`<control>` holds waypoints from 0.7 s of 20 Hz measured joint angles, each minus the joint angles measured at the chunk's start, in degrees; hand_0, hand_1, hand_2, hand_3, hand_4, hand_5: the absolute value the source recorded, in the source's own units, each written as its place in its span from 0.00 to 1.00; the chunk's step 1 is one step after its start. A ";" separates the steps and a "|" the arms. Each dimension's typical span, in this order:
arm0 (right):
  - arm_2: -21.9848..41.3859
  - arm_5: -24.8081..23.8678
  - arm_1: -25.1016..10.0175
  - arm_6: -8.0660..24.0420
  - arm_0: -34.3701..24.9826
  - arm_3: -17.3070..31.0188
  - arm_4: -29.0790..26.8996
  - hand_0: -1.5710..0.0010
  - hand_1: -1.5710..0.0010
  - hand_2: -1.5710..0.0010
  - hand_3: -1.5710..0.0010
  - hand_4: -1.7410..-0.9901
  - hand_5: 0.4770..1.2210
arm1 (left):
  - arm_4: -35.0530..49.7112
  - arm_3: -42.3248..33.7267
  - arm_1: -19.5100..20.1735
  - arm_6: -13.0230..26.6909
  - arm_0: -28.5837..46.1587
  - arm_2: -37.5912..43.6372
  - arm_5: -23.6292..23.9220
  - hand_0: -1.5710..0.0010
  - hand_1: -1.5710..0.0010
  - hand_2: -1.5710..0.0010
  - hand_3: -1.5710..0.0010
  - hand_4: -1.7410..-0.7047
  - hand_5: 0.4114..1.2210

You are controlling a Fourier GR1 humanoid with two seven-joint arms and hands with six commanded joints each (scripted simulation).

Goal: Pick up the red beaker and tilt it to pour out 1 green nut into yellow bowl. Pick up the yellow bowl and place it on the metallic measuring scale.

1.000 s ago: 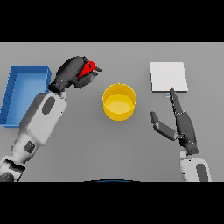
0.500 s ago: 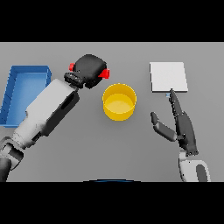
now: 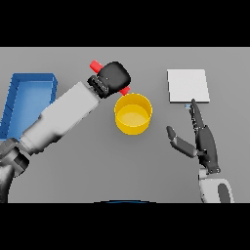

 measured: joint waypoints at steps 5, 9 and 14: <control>0.34 -0.95 0.19 -0.28 0.02 -0.25 1.29 1.00 1.00 1.00 1.00 0.77 0.12 | -6.54 2.82 -0.10 -4.45 -4.86 -6.03 0.52 0.00 0.00 0.00 0.02 0.00 1.00; -0.02 -0.51 0.32 -0.60 0.01 -0.01 0.20 1.00 1.00 1.00 1.00 0.81 0.12 | -11.20 4.75 -0.28 -6.33 -6.54 -10.42 1.54 0.00 0.00 0.00 0.01 0.00 1.00; 0.08 -0.68 0.04 -1.26 0.33 -0.08 0.79 1.00 1.00 1.00 1.00 0.81 0.14 | -16.10 5.60 -0.80 -8.03 -8.57 -14.87 2.89 0.00 0.00 0.00 0.00 0.01 1.00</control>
